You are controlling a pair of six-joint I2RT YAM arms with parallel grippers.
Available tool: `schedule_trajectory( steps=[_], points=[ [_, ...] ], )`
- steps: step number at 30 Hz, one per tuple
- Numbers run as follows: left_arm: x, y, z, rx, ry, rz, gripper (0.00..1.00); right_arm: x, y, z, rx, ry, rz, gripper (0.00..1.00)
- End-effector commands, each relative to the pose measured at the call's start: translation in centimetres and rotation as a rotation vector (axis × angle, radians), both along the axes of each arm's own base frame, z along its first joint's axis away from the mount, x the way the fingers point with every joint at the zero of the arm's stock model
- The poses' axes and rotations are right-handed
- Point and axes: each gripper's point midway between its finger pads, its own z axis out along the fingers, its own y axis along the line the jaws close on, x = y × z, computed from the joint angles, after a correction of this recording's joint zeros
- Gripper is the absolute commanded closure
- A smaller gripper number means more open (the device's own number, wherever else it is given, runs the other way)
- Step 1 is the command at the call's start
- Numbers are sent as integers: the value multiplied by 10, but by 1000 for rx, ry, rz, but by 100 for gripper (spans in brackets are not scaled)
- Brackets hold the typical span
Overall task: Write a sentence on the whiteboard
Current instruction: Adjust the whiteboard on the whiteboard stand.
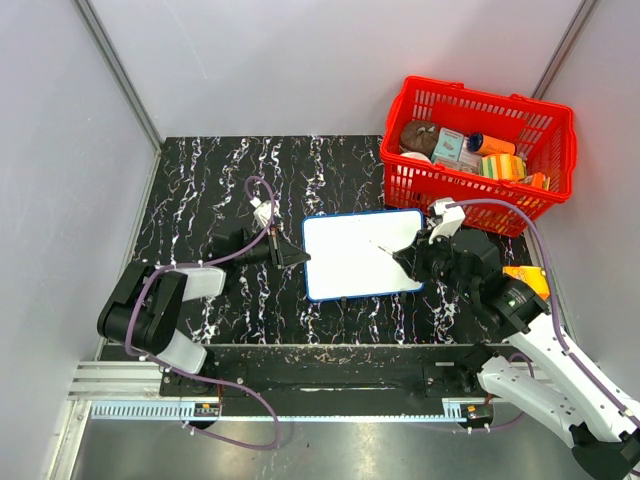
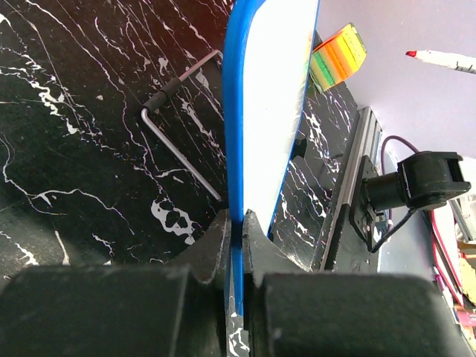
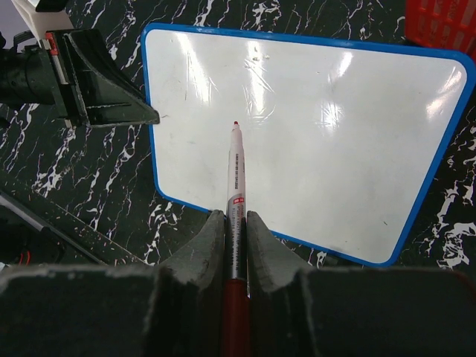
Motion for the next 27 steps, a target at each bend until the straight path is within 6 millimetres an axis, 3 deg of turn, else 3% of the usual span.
schedule_trajectory(
  steps=[1, 13, 23, 25, 27],
  points=[
    [18, -2, 17, -9, -138, -6, 100, 2, 4, 15, 39, -46, 9, 100],
    [15, 4, -8, 45, -89, 25, 100, 0, 10, 12, 47, -34, 40, 100],
    [15, -10, -24, 91, -55, 2, 99, 0, 11, 12, 54, -33, 40, 100],
    [15, -6, -25, 104, -56, 20, 93, -1, 11, 12, 52, -32, 41, 100],
    [13, -4, -23, 113, -65, 25, 71, 0, 11, 12, 51, -33, 41, 100]
  ],
)
